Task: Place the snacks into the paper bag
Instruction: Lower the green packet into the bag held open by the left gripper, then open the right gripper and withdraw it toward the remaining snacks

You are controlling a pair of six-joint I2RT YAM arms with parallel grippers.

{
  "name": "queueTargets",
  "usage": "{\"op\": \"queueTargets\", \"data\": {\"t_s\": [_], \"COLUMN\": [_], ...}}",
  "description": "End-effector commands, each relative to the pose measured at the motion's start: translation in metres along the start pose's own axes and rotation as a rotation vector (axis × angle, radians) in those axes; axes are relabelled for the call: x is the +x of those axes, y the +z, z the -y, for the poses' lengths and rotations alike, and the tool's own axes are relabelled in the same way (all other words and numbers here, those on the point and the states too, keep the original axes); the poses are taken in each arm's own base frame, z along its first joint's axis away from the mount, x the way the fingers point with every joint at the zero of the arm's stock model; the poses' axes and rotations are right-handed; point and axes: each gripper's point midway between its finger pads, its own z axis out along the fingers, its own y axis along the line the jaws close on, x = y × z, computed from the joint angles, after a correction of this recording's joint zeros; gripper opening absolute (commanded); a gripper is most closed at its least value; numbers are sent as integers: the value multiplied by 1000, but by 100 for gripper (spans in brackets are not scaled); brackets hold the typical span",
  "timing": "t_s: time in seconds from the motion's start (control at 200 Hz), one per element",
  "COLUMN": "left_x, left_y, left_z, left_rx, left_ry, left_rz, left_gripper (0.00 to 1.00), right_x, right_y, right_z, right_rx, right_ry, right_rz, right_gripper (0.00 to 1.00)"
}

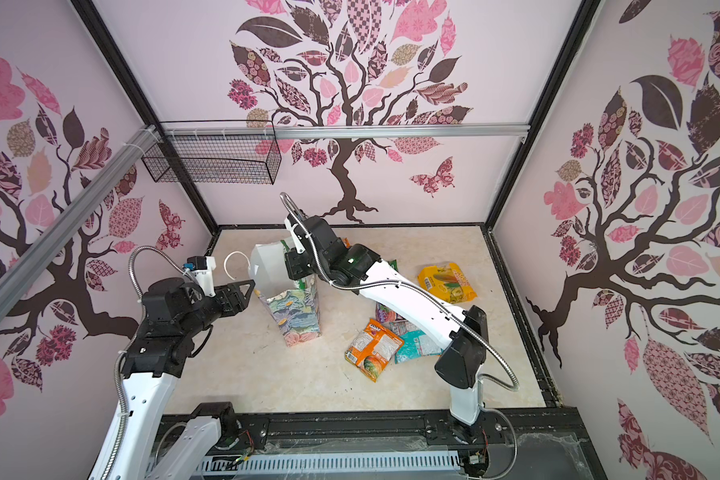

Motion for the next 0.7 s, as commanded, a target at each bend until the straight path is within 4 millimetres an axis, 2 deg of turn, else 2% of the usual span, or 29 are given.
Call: {"op": "queueTargets", "data": {"t_s": [0.0,0.28,0.44,0.57,0.695], "left_x": [3,6,6,6,6], "left_y": [2,7,8,6,6], "left_z": [-1,-1,-2,-4,-5], "left_rx": [5,17,13,-7,-13], "left_ry": [4,-6,-4,-2,0], "left_rz": [-4,-34,-40,-34,-33], "left_gripper": [69,69,67,61,60], "right_x": [-19,-21,-22,-27,-32], "right_y": [-2,-5,-10,-26,-49], "right_z": [-7,-12,-23,-33,-32], "right_rx": [-20,-43,-94,-157,-165], "right_ry": [-19,-15,-24,-23,-20], "right_rz": [44,53,58,91,140], "right_gripper": [2,19,23,24,25]}}
